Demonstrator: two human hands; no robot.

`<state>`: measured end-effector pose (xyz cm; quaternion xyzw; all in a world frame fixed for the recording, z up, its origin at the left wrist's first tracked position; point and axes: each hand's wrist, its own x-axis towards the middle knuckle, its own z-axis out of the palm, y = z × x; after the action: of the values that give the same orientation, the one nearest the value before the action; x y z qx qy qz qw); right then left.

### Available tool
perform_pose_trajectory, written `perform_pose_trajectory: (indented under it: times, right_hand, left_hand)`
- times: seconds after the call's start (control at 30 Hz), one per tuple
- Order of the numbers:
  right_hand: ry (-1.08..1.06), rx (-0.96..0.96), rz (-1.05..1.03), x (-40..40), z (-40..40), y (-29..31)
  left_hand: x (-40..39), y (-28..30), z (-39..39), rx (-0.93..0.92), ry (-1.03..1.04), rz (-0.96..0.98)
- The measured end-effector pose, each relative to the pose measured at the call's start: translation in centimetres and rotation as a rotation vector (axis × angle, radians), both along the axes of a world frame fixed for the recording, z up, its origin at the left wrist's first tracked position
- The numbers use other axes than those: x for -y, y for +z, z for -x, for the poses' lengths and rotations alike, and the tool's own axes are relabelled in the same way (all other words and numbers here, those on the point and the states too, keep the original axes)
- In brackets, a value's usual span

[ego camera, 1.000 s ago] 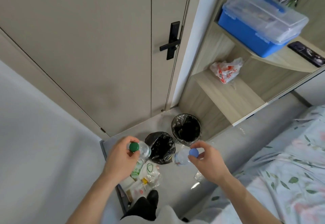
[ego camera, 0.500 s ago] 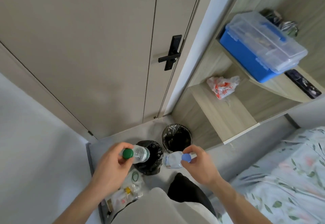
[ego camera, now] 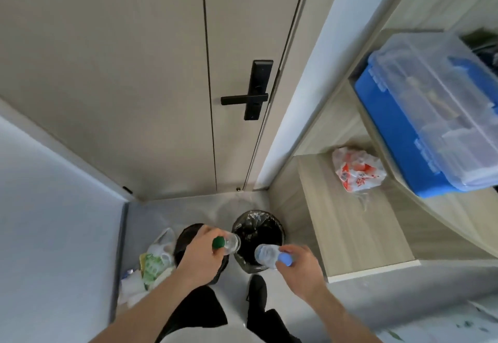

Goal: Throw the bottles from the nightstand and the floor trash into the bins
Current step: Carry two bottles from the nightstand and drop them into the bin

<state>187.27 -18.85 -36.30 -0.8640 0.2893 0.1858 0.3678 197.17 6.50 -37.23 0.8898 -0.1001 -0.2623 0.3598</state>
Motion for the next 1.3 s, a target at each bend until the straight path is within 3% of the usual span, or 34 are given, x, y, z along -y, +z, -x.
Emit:
perform_pose_trajectory:
  times: [0.3,0.83,1.07,1.3]
  right_hand:
    - [-0.086,-0.116,-0.049,5.3,-3.9,-10.4]
    - [-0.113,-0.187,0.006,6.6,-8.7,-41.0]
    - [-0.043,-0.249,0.041,6.5,-10.0,-50.0]
    - [-0.024,-0.288,0.017,6.4,-10.3,-54.2]
  left_hand:
    - [10.0,-11.7,-2.7,-0.211,-0.104,-0.113]
    - [14.3,-44.2,-3.2,-0.291,-0.253,-0.208]
    - [15.7,-51.7,-4.2,-0.335,-0.364,-0.248]
    - [16.4,-54.9,-5.6,-0.377,-0.413,-0.33]
